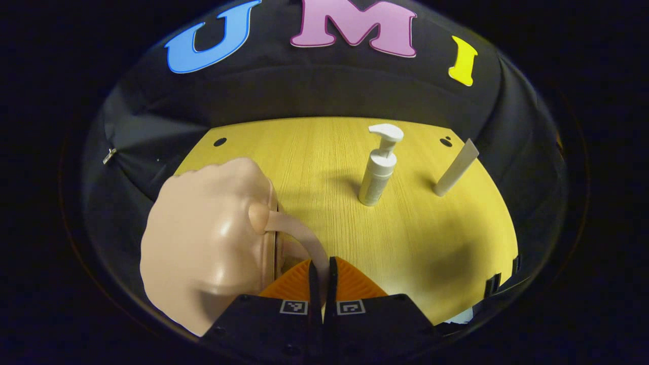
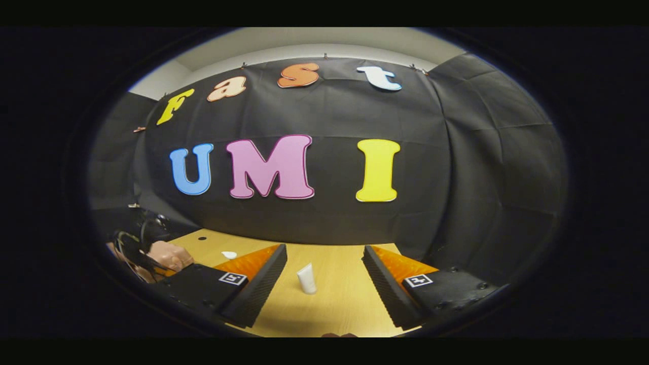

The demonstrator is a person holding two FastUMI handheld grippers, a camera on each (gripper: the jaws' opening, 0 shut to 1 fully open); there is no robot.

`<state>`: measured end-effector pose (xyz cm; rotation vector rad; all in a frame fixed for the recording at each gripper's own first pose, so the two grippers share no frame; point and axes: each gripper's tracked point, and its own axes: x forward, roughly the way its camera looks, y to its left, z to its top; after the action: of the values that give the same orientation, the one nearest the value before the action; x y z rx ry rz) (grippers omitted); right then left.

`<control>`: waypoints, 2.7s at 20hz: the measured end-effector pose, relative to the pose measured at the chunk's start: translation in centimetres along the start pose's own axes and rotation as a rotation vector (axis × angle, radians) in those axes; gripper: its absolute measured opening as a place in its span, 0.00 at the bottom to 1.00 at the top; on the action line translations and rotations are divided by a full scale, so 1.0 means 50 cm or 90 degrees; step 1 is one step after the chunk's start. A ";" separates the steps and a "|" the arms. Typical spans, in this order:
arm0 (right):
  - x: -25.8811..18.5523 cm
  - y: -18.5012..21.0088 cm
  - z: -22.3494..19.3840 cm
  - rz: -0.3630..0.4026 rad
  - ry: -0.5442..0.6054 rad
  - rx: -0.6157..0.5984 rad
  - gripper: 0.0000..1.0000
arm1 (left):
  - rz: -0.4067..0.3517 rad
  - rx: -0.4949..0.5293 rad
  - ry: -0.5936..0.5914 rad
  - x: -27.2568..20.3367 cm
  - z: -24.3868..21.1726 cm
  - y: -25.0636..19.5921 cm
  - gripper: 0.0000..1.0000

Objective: First open the suitcase, pack the skin care products into it, and then close the suitcase.

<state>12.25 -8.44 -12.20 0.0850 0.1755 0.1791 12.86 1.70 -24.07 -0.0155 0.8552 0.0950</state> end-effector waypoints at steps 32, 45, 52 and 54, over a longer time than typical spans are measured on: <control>0.127 0.502 0.046 -0.027 0.085 0.052 0.99 | 0.093 -0.243 -0.054 0.080 -0.097 1.153 0.06; 0.103 0.561 0.019 -0.034 0.072 0.054 0.99 | 0.212 -0.105 -0.263 -0.085 0.025 1.120 0.96; 0.050 0.496 0.038 -0.071 0.011 0.006 0.99 | 0.151 -0.007 -0.461 -0.277 0.241 0.815 0.96; 0.033 0.476 0.036 -0.078 0.000 -0.022 0.98 | 0.098 -0.003 -0.509 -0.310 0.265 0.695 0.96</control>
<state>10.16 15.07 -8.32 0.0404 0.1763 0.0598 9.59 35.78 -2.83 0.0793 0.0552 0.2289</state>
